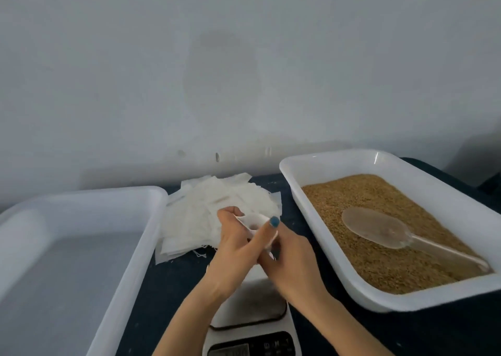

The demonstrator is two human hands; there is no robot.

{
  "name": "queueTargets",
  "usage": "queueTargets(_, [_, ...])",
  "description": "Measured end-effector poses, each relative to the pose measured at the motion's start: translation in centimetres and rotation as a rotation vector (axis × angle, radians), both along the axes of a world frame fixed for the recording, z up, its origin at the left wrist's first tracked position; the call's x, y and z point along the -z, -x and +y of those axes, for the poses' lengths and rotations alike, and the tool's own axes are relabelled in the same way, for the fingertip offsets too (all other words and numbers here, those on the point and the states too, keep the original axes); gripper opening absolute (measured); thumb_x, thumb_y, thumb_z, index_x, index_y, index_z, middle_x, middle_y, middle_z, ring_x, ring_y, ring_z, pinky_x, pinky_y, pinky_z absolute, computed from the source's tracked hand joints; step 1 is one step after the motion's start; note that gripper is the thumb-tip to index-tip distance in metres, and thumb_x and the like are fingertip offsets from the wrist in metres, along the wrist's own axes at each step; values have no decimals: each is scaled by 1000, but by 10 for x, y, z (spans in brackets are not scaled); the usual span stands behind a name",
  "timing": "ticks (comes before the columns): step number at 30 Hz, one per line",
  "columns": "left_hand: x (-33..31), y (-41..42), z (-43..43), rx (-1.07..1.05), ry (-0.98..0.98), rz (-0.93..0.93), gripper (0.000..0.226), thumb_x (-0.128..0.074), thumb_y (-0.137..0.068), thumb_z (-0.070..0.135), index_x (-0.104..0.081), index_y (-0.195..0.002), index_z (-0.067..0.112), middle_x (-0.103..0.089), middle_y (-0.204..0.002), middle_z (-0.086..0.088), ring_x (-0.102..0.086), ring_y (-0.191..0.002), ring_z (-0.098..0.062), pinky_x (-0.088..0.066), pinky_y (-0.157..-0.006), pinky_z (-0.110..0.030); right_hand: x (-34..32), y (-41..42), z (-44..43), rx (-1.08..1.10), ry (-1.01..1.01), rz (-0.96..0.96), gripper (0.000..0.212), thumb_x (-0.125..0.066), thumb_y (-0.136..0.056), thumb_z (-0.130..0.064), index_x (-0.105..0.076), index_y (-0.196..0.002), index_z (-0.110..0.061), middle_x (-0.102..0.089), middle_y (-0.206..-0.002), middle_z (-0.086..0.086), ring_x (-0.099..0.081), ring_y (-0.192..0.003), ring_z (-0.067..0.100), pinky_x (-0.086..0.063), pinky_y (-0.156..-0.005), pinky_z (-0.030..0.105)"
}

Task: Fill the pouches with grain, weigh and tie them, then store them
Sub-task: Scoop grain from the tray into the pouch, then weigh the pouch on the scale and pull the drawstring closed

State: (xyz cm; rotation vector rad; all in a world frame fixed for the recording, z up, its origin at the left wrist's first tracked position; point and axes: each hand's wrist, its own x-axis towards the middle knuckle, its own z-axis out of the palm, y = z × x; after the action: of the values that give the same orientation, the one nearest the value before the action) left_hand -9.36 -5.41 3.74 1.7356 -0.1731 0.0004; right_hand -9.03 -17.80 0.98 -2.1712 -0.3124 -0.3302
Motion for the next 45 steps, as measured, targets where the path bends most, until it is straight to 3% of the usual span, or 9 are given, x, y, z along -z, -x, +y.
queueTargets(2, [12, 5, 11, 17, -12, 5, 53, -71, -77, 51, -38, -109, 25, -63, -102, -2, -66, -85, 1, -55, -70, -18, 12, 2, -4, -24, -162, 43, 22, -65, -91, -39, -69, -112, -32, -72, -88, -14, -66, -82, -1, -55, -69, 25])
queueTargets(6, [34, 4, 34, -38, -207, -30, 29, -77, -83, 32, -64, -107, 22, -71, -98, 3, -68, -93, -14, -57, -79, -30, 26, 6, -9, 4, -209, 63, 15, -77, -86, -27, -75, -101, -23, -76, -88, -5, -70, -82, 6, -58, -73, 43])
queueTargets(11, [38, 8, 46, 3, -255, -34, 9, -78, -84, 23, -75, -92, 25, -76, -87, 10, -72, -83, -5, -53, -70, -17, 34, 8, -10, -14, -199, 75, 24, -77, -86, -27, -74, -108, -19, -74, -95, -7, -69, -88, 4, -57, -78, 39])
queueTargets(15, [40, 7, 55, -109, -366, -35, 11, -79, -81, 26, -74, -86, 18, -75, -80, 3, -71, -79, -13, -57, -73, -38, 27, 13, -12, -65, -205, 70, 37, -73, -85, -41, -69, -118, -24, -73, -105, -8, -68, -97, 6, -57, -84, 39])
queueTargets(21, [42, 8, 55, -78, -384, -73, 12, -73, -86, 24, -68, -96, 27, -74, -88, 9, -70, -87, -8, -57, -82, -39, 39, 38, -36, -77, -32, 157, 57, -79, -82, -26, -49, -126, -45, -54, -123, -27, -45, -121, -6, -39, -101, 19])
queueTargets(26, [45, 7, 52, -94, -396, -106, 12, -75, -85, 29, -64, -88, 31, -71, -81, 13, -67, -76, -5, -50, -64, -18, 60, 70, -50, -128, 121, 267, 82, -76, -84, -27, -14, -130, -56, -30, -136, -35, -17, -128, -19, -23, -102, 3])
queueTargets(29, [45, 6, 52, -113, -399, -115, 12, -75, -85, 28, -64, -86, 31, -70, -78, 13, -65, -73, -5, -45, -61, -14, 63, 72, -48, -87, 167, 292, 86, -76, -82, -26, -8, -127, -55, -28, -137, -30, -18, -124, -21, -18, -99, -2])
queueTargets(38, [46, 7, 52, -115, -396, -104, 12, -75, -85, 27, -64, -89, 28, -72, -80, 11, -67, -77, -8, -51, -68, -26, 55, 60, -46, -40, 154, 511, 81, -78, -80, -19, -17, -127, -44, -34, -138, -16, -33, -130, 5, -27, -115, 28])
queueTargets(45, [45, 8, 51, -113, -400, -104, 12, -76, -85, 27, -64, -88, 28, -71, -78, 12, -65, -73, -6, -48, -62, -18, 43, 48, -49, -169, 228, 643, 69, -74, -86, -24, -17, -122, -43, -30, -132, -18, -30, -130, 5, -25, -113, 30])
